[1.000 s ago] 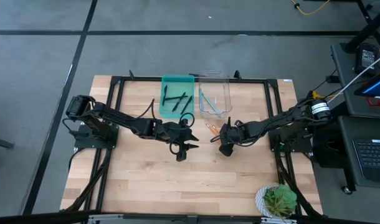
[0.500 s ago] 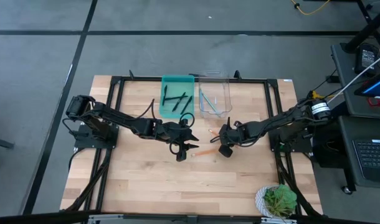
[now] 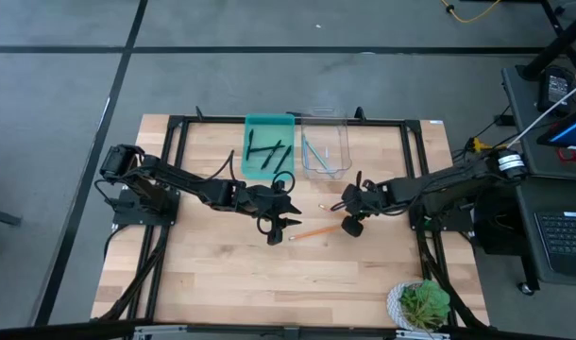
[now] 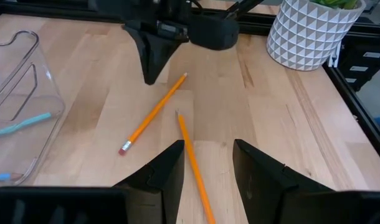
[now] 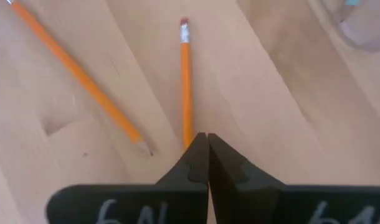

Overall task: Sort pens & pencils
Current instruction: Put the bottom yellow pencil into the transparent bin

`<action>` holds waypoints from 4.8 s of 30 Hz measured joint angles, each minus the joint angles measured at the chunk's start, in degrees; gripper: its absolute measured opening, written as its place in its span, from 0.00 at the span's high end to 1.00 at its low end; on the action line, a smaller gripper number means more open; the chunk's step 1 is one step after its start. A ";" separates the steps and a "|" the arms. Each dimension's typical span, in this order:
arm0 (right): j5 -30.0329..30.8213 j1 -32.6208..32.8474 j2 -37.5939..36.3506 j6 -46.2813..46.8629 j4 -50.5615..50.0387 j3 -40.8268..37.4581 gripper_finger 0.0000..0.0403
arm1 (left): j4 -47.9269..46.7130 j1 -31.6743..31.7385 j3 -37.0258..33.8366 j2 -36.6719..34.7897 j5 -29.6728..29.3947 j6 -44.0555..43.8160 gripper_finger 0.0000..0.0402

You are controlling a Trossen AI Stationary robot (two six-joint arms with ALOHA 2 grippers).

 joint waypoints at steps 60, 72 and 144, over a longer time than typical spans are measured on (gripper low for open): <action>-1.80 1.46 12.43 -8.74 0.41 4.07 0.51 | 0.00 0.00 0.00 -0.02 0.00 0.04 0.68; 1.94 -1.24 15.73 -10.38 14.17 4.15 0.51 | 0.00 0.00 0.00 -0.02 0.00 0.05 0.68; 3.82 -2.38 20.00 -14.68 22.76 4.00 0.77 | -0.13 0.02 0.00 -0.02 0.02 0.48 0.68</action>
